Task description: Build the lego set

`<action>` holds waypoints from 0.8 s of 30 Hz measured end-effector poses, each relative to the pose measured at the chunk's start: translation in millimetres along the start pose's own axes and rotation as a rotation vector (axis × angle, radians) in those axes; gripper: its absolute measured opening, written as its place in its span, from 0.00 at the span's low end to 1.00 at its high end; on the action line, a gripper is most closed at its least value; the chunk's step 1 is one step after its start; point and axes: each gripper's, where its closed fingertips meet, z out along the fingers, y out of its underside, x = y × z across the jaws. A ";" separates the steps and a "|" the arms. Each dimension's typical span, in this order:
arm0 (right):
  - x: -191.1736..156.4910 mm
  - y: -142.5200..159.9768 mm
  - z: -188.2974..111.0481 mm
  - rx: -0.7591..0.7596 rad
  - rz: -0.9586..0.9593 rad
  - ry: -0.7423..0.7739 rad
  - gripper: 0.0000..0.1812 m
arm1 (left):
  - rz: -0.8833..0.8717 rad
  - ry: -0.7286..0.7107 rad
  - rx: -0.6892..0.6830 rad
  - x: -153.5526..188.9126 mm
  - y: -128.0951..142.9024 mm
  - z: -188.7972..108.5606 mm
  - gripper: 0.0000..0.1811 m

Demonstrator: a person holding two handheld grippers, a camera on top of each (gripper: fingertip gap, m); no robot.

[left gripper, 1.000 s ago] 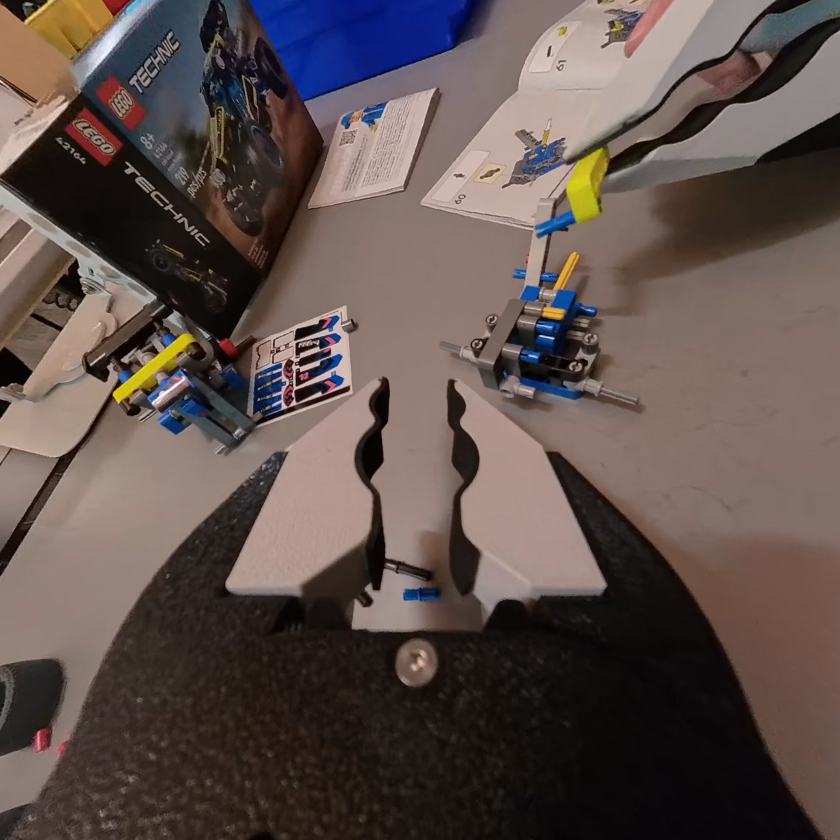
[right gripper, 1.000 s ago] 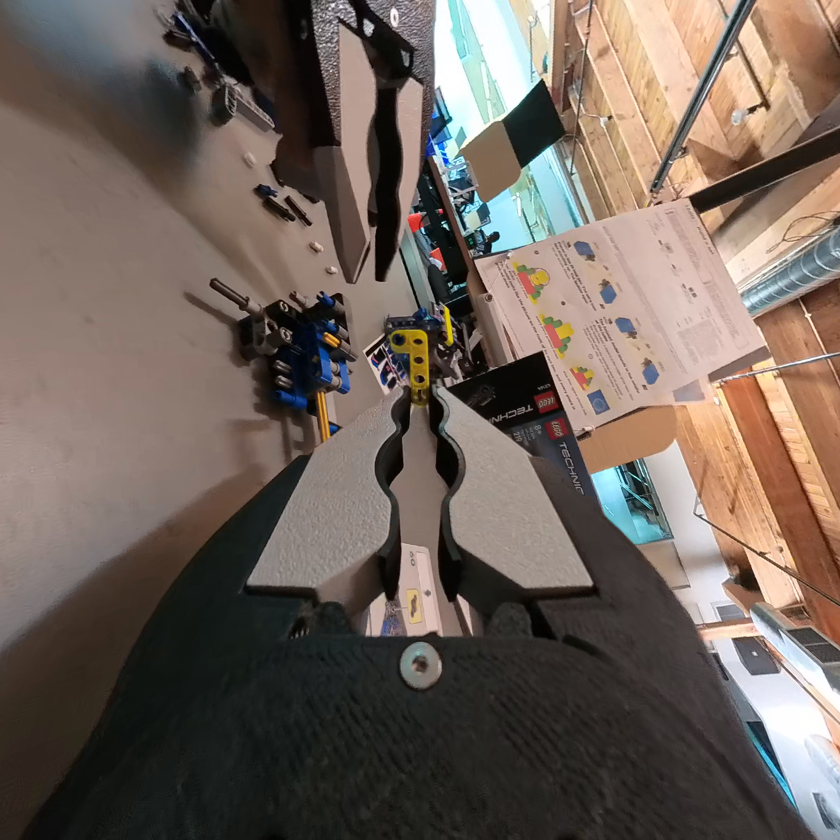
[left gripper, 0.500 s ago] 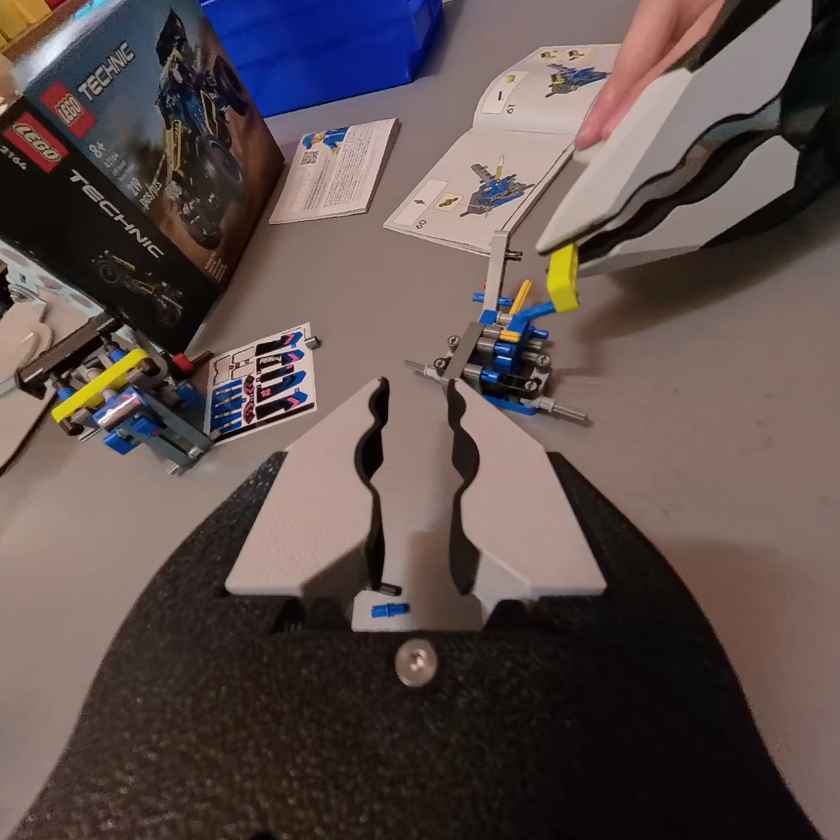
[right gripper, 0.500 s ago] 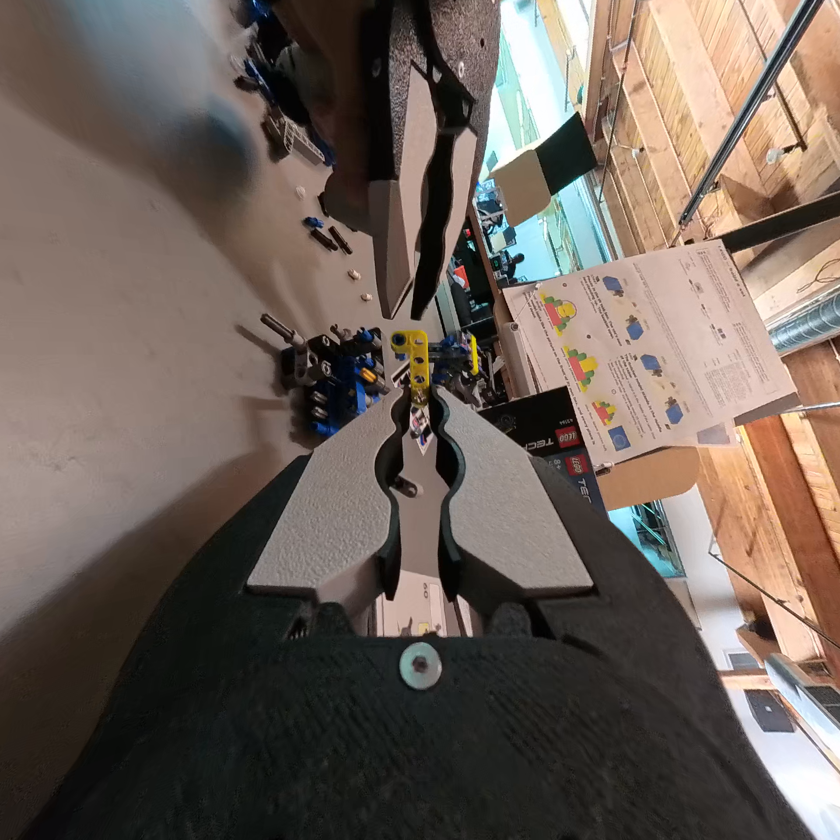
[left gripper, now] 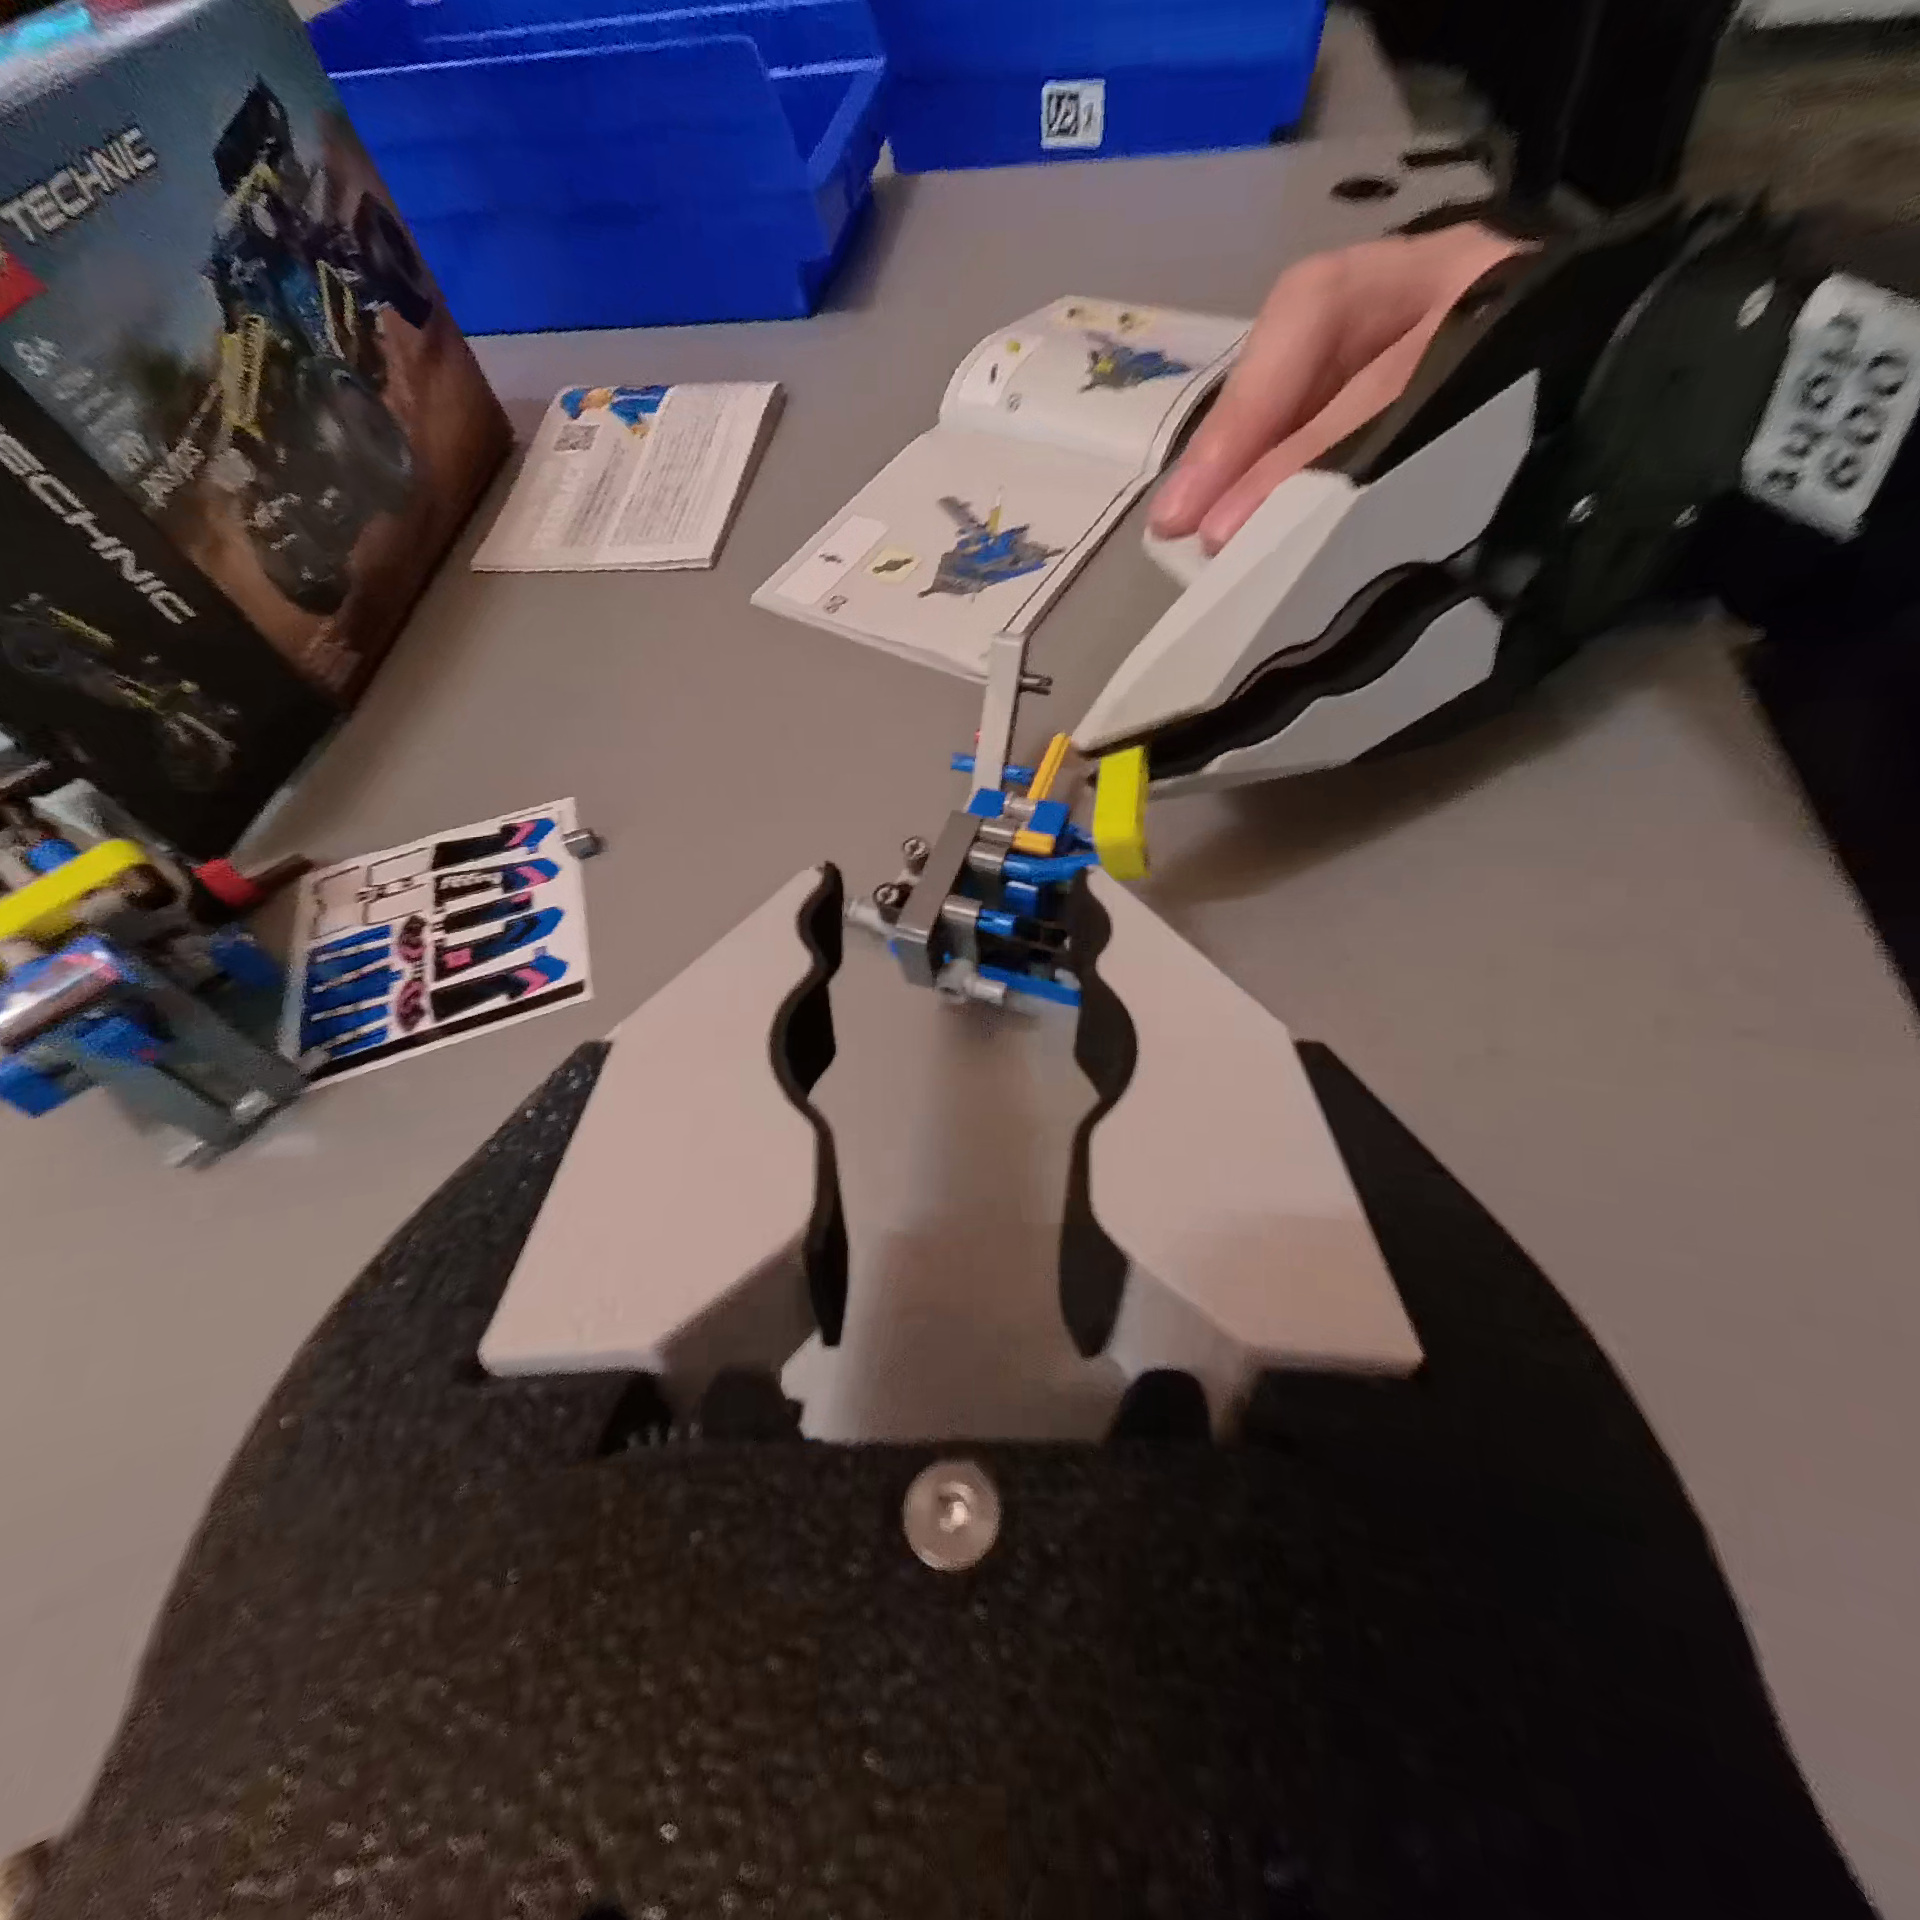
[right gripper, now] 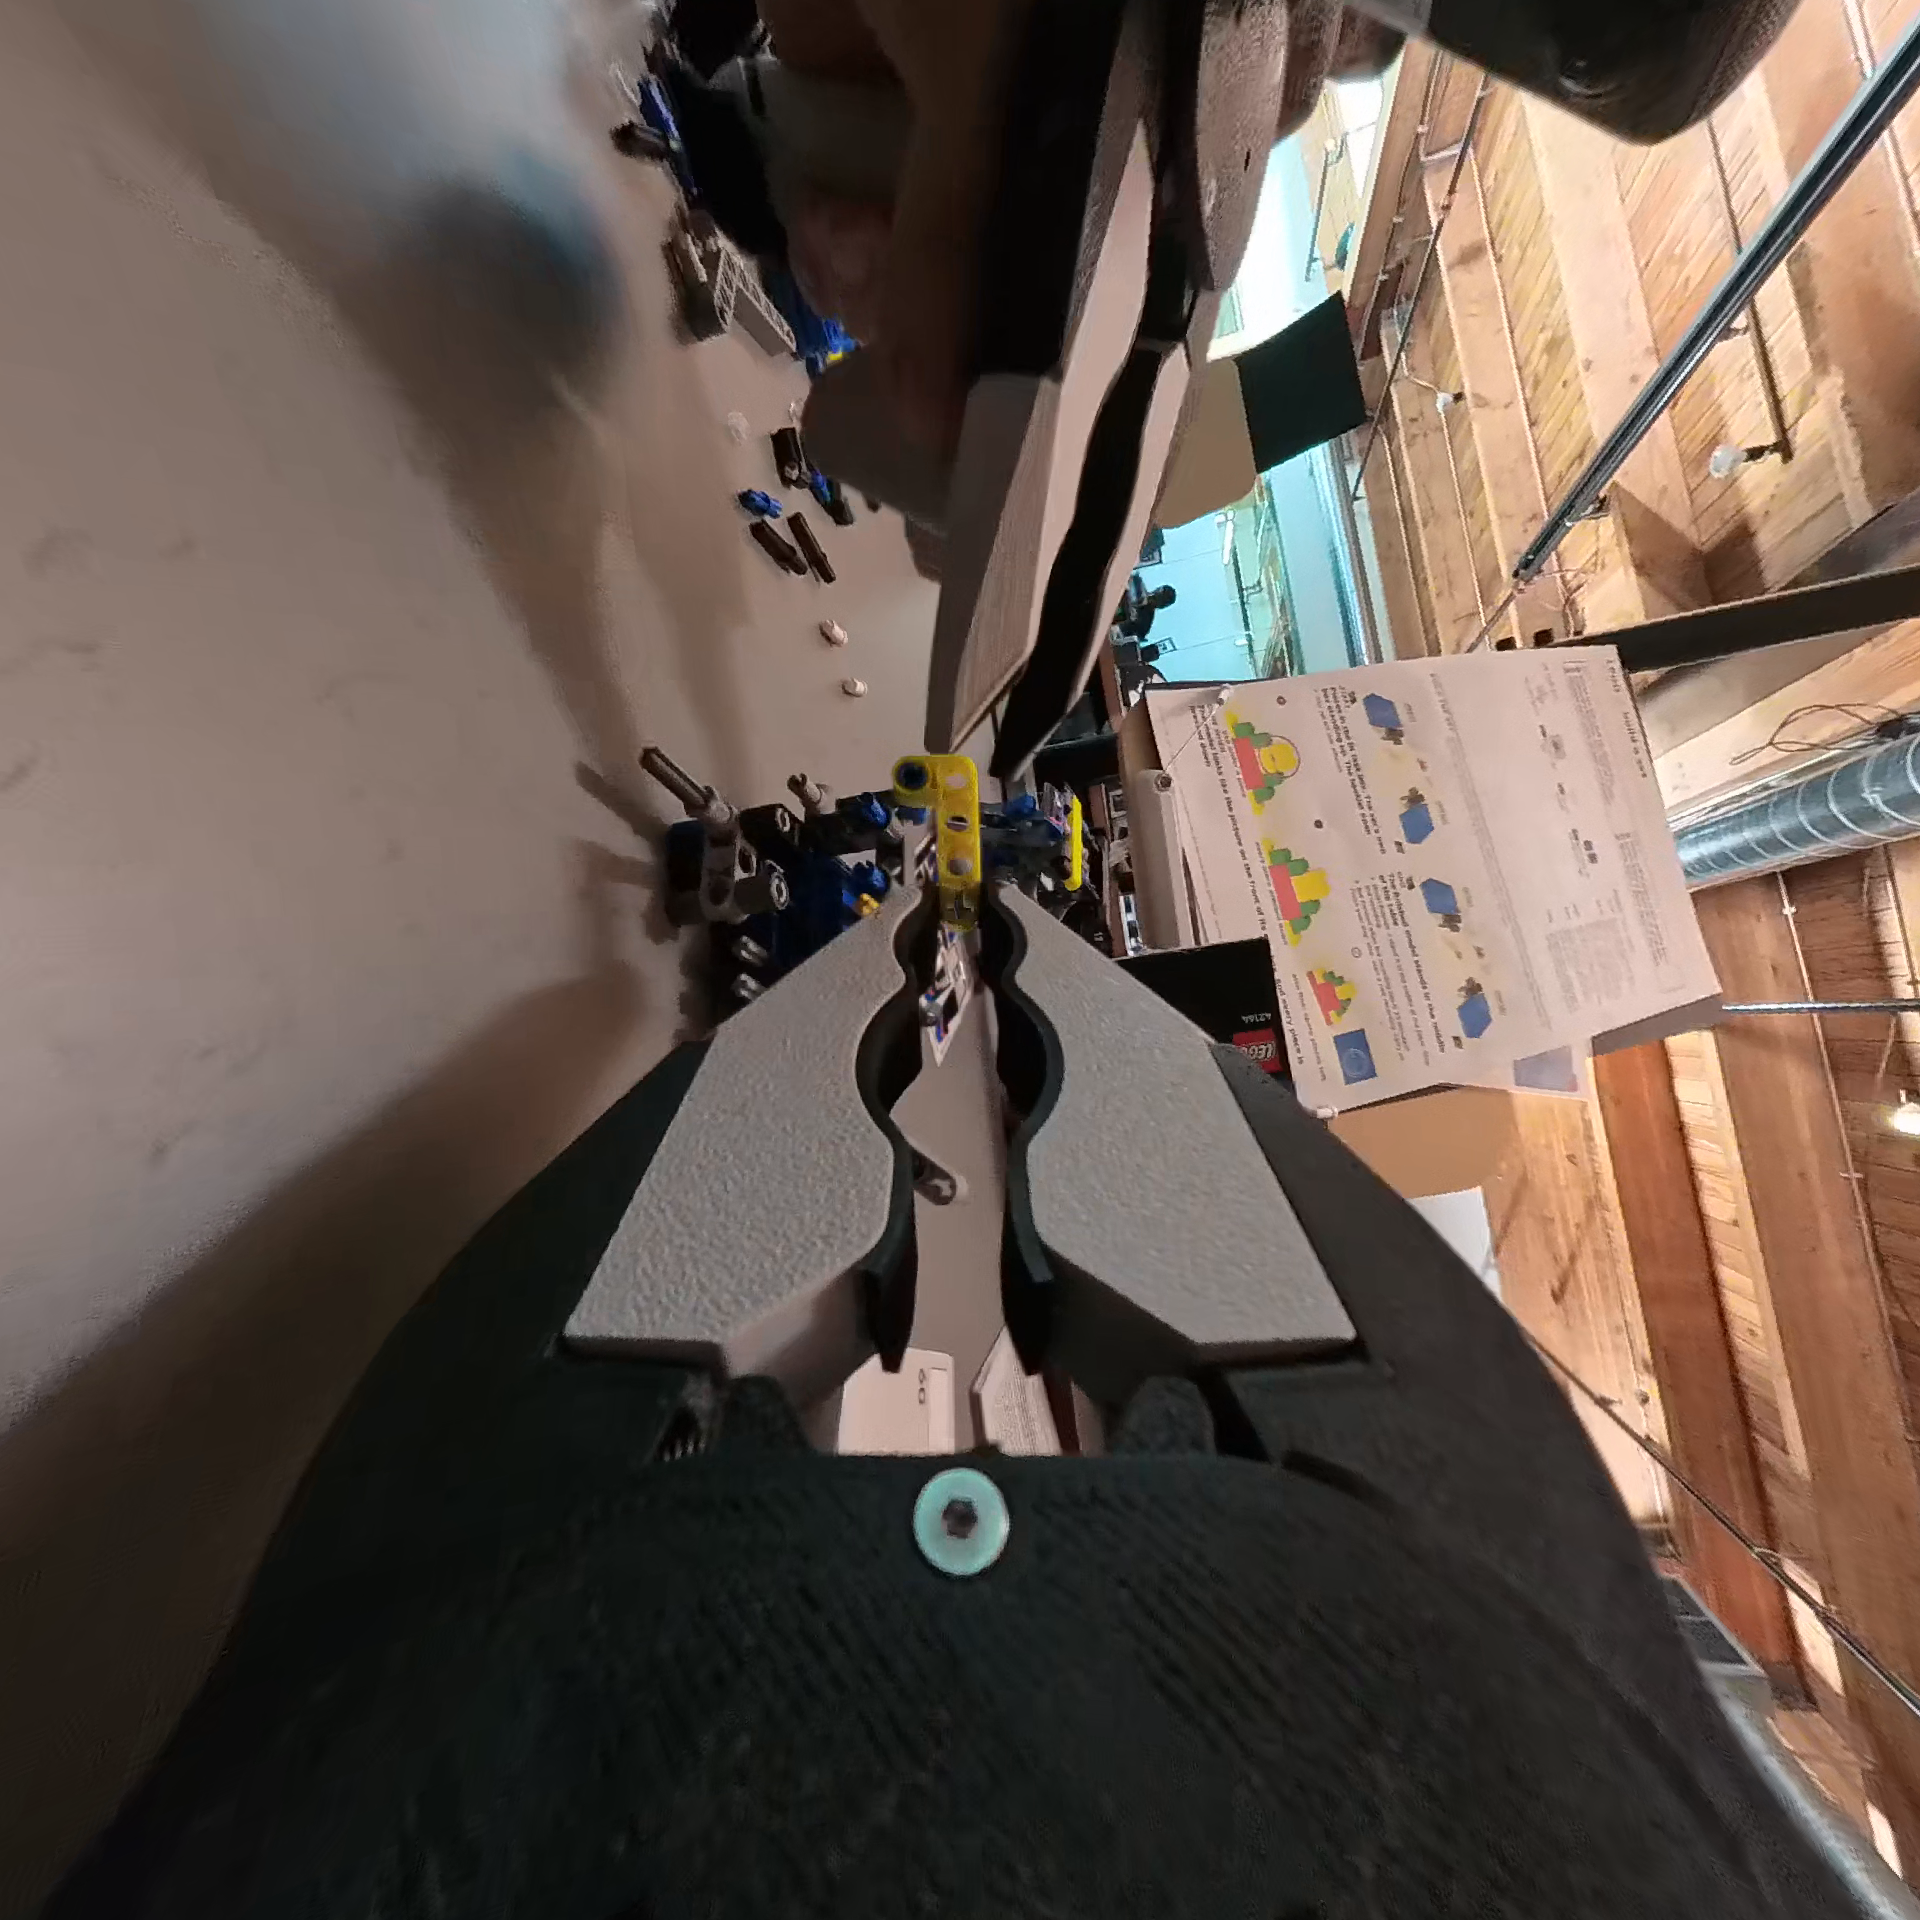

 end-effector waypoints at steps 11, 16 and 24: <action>0.2 8.1 5.1 -0.063 -0.074 0.002 0.03 | -0.095 0.045 -0.030 3.9 4.1 10.4 0.27; -2.5 7.8 9.4 -0.092 -0.146 -0.001 0.03 | -0.167 0.070 -0.065 4.4 7.3 17.6 0.26; -3.1 11.4 9.0 -0.106 -0.129 -0.005 0.03 | -0.151 0.083 -0.108 6.9 16.7 24.5 0.24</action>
